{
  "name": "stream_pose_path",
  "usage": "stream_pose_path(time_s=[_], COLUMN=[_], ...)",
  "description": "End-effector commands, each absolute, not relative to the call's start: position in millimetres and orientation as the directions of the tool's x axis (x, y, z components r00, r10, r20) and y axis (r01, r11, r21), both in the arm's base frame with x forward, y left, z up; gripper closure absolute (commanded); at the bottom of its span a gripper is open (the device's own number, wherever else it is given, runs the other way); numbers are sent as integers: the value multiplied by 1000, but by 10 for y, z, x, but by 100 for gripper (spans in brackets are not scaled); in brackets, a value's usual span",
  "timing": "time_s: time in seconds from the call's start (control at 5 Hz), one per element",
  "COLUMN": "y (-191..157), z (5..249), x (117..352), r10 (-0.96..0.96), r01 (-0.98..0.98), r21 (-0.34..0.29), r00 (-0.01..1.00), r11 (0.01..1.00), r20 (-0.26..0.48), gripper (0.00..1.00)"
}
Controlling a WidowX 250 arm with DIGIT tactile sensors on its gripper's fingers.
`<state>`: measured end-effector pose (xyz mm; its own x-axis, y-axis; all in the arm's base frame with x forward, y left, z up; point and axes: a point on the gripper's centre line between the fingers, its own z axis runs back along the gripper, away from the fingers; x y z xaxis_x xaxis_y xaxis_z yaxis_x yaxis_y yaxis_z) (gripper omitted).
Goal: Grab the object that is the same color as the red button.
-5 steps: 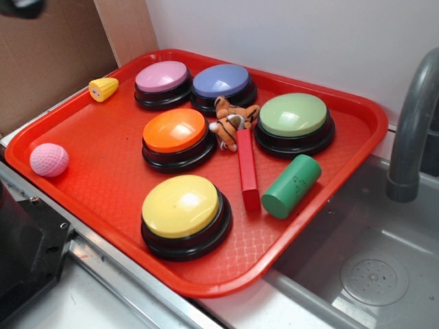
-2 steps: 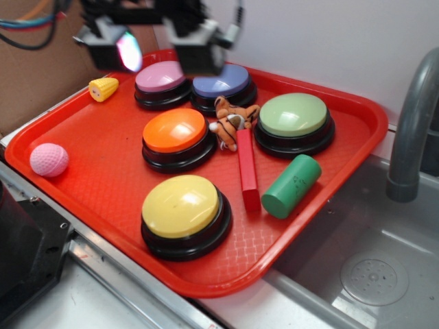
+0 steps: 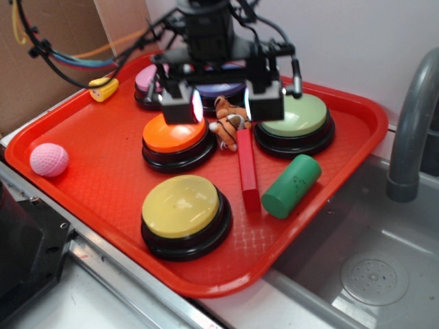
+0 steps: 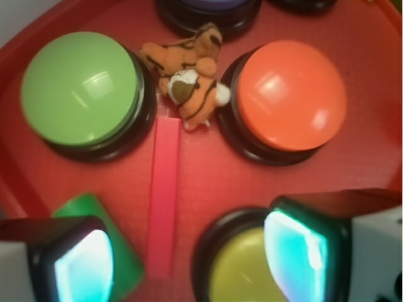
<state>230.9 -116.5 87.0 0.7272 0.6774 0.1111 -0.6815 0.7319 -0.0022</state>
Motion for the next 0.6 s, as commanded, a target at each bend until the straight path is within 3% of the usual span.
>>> stream_pose_path(time_s=[0.0, 0.4], y=[-1048, -979], z=[604, 397], x=[2428, 2468], r10=[749, 739], r01=[-756, -741], r21=[-35, -51], r00=[640, 659], r11=[654, 670], r20=[172, 135], gripper=[0, 0])
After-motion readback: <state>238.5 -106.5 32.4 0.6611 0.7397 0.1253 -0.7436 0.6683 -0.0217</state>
